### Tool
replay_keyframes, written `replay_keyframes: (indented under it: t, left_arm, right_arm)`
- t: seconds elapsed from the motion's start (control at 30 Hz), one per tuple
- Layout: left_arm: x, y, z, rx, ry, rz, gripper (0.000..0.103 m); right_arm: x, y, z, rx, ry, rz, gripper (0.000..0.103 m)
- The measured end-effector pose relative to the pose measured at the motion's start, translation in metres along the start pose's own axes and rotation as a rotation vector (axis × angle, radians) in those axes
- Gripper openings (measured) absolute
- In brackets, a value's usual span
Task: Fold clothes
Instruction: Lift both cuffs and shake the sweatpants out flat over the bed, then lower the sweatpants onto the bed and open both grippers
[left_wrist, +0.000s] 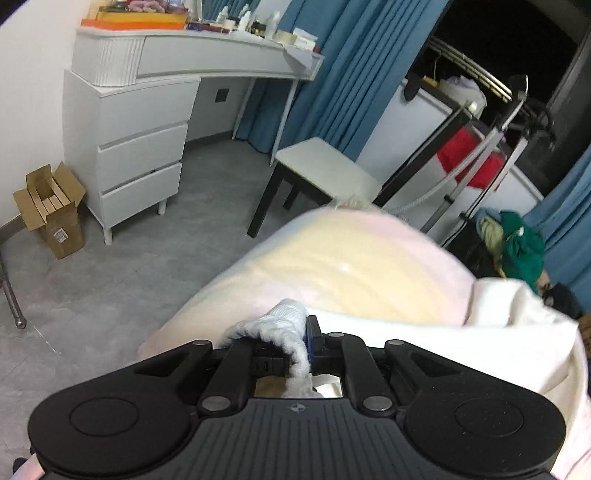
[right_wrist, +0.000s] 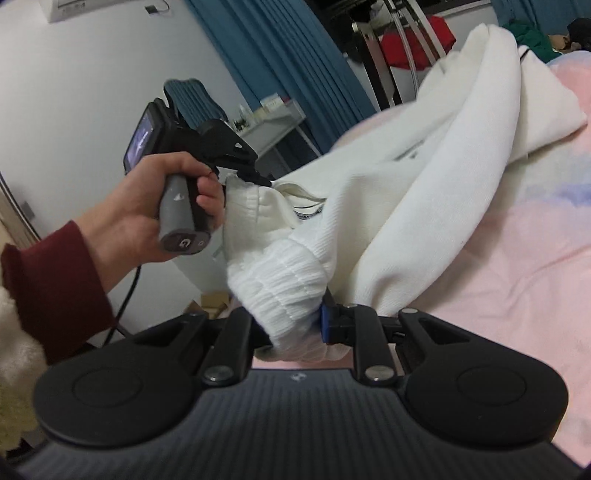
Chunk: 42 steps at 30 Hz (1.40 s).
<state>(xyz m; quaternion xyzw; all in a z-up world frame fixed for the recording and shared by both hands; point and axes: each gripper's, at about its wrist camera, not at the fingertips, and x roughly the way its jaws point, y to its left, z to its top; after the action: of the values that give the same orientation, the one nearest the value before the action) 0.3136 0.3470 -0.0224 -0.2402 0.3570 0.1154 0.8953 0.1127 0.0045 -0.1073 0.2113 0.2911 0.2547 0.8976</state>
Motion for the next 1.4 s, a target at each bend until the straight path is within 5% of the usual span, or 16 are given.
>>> replay_keyframes:
  t: [0.17, 0.23, 0.27, 0.3, 0.33, 0.5, 0.7, 0.9, 1.17, 1.4]
  left_arm:
    - [-0.020, 0.011, -0.020, 0.029, -0.007, -0.053, 0.018]
    - [-0.038, 0.011, -0.032, 0.068, -0.001, -0.089, 0.036]
    - [-0.047, 0.010, -0.038, 0.090, -0.010, -0.090, 0.043]
    - [-0.057, 0.010, -0.043, 0.112, -0.023, -0.086, 0.060]
    - [-0.070, 0.008, -0.051, 0.140, -0.041, -0.081, 0.065]
    - [-0.131, -0.013, -0.095, 0.301, -0.126, -0.095, 0.066]
    - [-0.189, -0.052, -0.158, 0.368, -0.181, -0.203, 0.069]
    - [-0.224, -0.115, -0.223, 0.455, -0.239, -0.303, 0.071]
    - [-0.209, -0.170, -0.297, 0.540, -0.284, -0.379, 0.072]
    - [-0.167, -0.166, -0.320, 0.567, -0.234, -0.376, 0.072]
  right_arm:
    - [0.001, -0.010, 0.000, 0.024, 0.037, 0.003, 0.040]
    - [0.002, -0.007, 0.005, 0.002, 0.058, 0.021, 0.078]
    - [-0.001, -0.003, 0.005, -0.018, 0.055, 0.021, 0.083]
    - [-0.004, 0.001, 0.004, -0.039, 0.051, 0.020, 0.085]
    - [-0.007, 0.005, 0.005, -0.067, 0.048, 0.014, 0.084]
    - [-0.037, 0.012, 0.017, -0.130, 0.000, 0.003, 0.084]
    - [-0.092, -0.007, 0.046, -0.210, -0.102, -0.045, 0.084]
    - [-0.141, -0.043, 0.075, -0.290, -0.193, -0.177, 0.084]
    - [-0.159, -0.110, 0.086, -0.287, -0.217, -0.318, 0.084]
    - [-0.156, -0.136, 0.079, -0.226, -0.217, -0.330, 0.084]
